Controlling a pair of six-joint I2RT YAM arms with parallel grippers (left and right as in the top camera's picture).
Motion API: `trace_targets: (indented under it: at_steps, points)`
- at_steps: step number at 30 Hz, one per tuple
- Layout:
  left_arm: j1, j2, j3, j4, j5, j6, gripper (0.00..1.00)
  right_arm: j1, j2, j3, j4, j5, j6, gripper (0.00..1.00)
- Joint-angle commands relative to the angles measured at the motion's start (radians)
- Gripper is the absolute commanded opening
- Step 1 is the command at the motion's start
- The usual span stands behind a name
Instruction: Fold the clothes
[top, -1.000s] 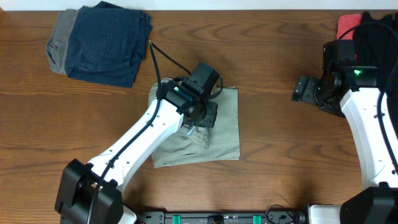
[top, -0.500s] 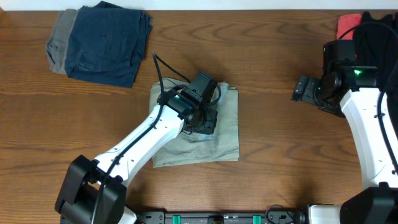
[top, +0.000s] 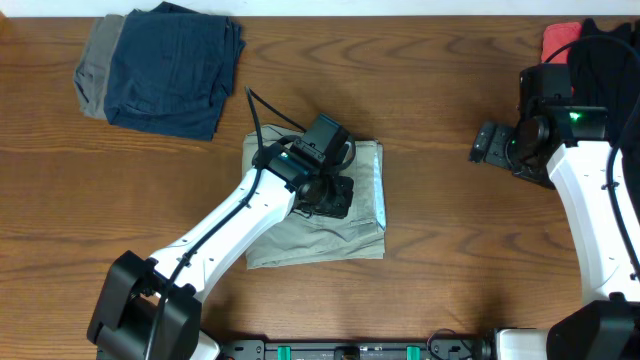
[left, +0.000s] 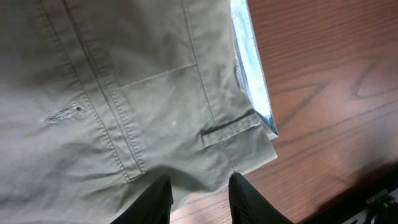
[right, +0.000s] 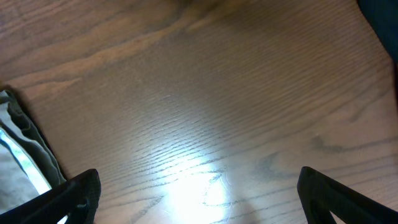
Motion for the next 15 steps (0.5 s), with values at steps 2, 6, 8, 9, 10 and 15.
trace_targets:
  at_steps: [2, 6, 8, 9, 10, 15]
  points:
    - [-0.033, 0.011, -0.011, -0.005, 0.02, -0.017, 0.29, -0.002, -0.007, 0.001, -0.001, 0.003, -0.009, 0.99]
    - [-0.079, 0.066, -0.032, 0.032, 0.02, -0.054, 0.19, -0.002, -0.007, 0.001, -0.001, 0.003, -0.009, 0.99]
    - [-0.106, 0.103, -0.042, 0.071, 0.021, -0.065, 0.14, -0.002, -0.007, 0.001, -0.001, 0.003, -0.009, 0.99]
    - [-0.121, 0.125, -0.047, 0.091, 0.021, -0.072, 0.13, -0.002, -0.007, 0.001, -0.001, 0.003, -0.009, 0.99]
    - [-0.134, 0.148, -0.051, 0.108, 0.02, -0.081, 0.13, -0.002, -0.007, 0.001, -0.001, 0.003, -0.009, 0.99]
    - [-0.183, 0.249, -0.058, 0.137, 0.021, -0.15, 0.11, -0.002, -0.007, 0.001, -0.001, 0.003, -0.009, 0.99]
